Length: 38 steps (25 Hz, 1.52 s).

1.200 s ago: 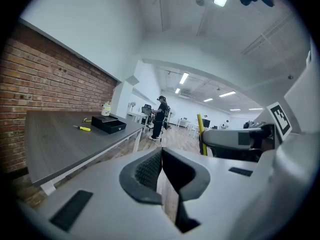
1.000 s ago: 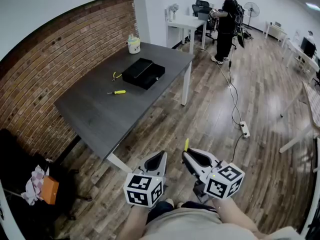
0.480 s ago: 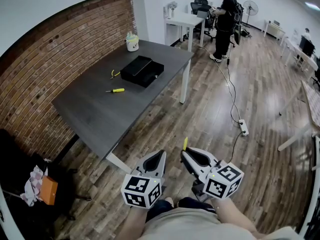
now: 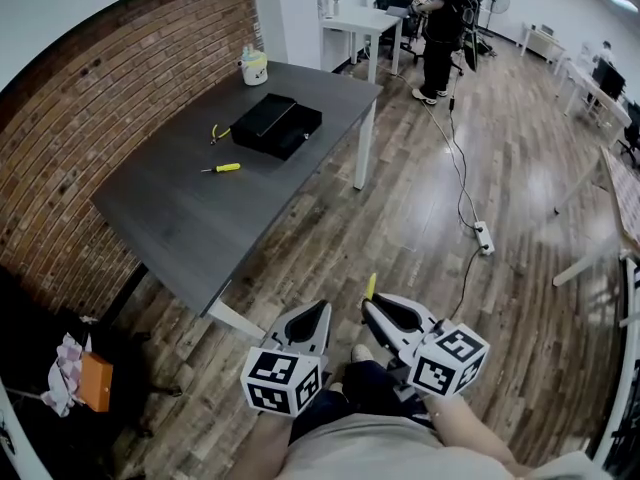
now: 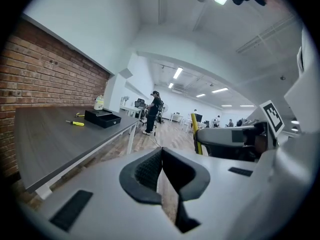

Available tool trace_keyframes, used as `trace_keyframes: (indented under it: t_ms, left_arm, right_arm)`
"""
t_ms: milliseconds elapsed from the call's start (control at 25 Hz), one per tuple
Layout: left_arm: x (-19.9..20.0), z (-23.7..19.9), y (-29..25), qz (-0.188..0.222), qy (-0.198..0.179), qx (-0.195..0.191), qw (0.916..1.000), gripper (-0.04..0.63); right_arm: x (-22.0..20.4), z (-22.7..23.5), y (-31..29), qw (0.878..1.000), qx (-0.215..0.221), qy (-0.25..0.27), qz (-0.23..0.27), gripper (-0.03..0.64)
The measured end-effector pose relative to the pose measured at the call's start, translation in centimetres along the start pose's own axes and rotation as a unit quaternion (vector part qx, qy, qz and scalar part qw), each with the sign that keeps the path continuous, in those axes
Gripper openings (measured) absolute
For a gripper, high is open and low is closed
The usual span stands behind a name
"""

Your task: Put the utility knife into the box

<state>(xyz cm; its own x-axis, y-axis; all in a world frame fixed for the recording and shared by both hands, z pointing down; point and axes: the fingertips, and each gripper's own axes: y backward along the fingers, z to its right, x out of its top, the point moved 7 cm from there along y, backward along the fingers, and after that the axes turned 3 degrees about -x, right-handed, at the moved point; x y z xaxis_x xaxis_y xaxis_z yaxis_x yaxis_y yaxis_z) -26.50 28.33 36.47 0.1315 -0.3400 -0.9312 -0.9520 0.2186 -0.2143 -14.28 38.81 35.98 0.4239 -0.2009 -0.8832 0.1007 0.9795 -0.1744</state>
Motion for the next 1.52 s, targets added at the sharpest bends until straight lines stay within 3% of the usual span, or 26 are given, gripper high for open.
trace_keyframes:
  t_ms: [400, 720, 1080, 1520]
  left_arm:
    - [1.8, -4.6, -5.2, 0.008, 0.011, 0.035, 0.9993, 0.02]
    - [5.9, -8.4, -12.6, 0.014, -0.002, 0.065, 0.9978, 0.02]
    - [8.5, -10.6, -20.2, 0.034, 0.012, 0.098, 0.9946, 0.02]
    - [8.9, -11.7, -24.3, 0.014, 0.018, 0.105, 0.9942, 0.02]
  right_arm:
    - [3.3, 5.4, -5.8, 1.0, 0.027, -0.016, 0.0, 0.063]
    - [9.7, 12.3, -11.1, 0.999, 0.045, -0.01, 0.009, 0.063]
    - [14.7, 19.2, -14.7, 0.998, 0.061, 0.017, 0.001, 0.063]
    - [15.6, 23.6, -16.4, 0.998, 0.056, -0.011, -0.005, 0.063]
